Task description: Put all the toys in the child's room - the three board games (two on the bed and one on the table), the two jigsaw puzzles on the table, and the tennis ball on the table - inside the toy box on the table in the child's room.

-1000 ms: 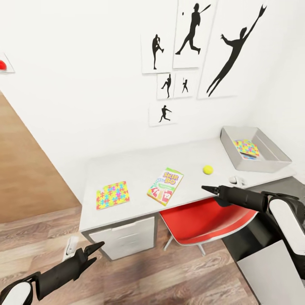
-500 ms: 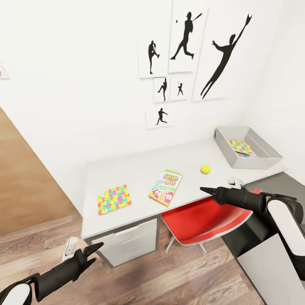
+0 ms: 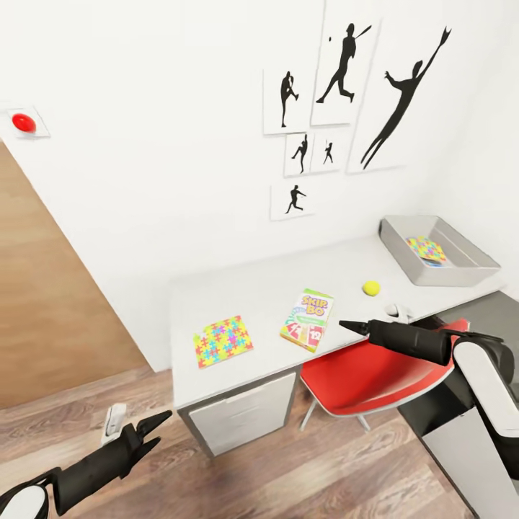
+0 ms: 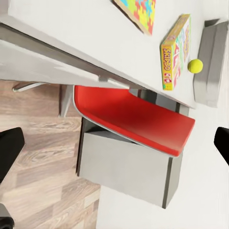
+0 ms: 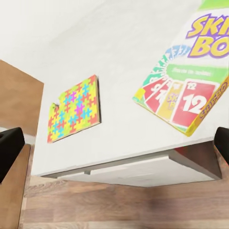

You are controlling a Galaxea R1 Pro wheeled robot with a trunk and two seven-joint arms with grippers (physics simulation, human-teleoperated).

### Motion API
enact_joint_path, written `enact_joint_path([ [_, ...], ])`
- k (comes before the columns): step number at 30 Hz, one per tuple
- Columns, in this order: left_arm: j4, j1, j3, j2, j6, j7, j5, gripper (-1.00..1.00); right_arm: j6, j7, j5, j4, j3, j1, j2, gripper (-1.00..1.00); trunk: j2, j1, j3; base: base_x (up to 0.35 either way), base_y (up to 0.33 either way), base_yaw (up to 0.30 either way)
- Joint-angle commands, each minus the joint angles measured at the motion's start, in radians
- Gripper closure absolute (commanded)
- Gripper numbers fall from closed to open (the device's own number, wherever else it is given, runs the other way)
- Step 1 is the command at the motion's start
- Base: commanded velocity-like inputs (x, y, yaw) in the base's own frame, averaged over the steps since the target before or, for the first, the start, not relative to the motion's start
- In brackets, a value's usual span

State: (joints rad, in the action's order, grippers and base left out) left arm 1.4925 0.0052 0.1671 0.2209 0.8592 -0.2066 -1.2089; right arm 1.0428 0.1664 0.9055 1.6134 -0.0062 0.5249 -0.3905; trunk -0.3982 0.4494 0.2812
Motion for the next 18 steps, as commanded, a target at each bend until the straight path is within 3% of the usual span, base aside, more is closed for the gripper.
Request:
enact_joint_path([
  [1,0.000,0.000,0.001,0.000,0.003,-0.006,0.004,-1.00,0.004,0.010,-0.010,0.000,-0.001,0.001,0.000,-1.00,-0.002,0.001,0.001,0.000,0.326,-0.008],
  [9,-0.005,0.003,0.011,0.003,0.002,-0.028,0.004,-1.00,0.004,0.006,-0.007,0.000,0.020,0.005,0.004,-1.00,-0.002,0.001,0.001,0.015,0.328,-0.004],
  [18,-0.032,0.005,0.016,0.003,-0.009,-0.034,0.005,-1.00,0.004,-0.001,-0.008,-0.002,0.082,0.011,0.052,-1.00,-0.002,0.001,0.001,0.175,0.227,-0.001],
])
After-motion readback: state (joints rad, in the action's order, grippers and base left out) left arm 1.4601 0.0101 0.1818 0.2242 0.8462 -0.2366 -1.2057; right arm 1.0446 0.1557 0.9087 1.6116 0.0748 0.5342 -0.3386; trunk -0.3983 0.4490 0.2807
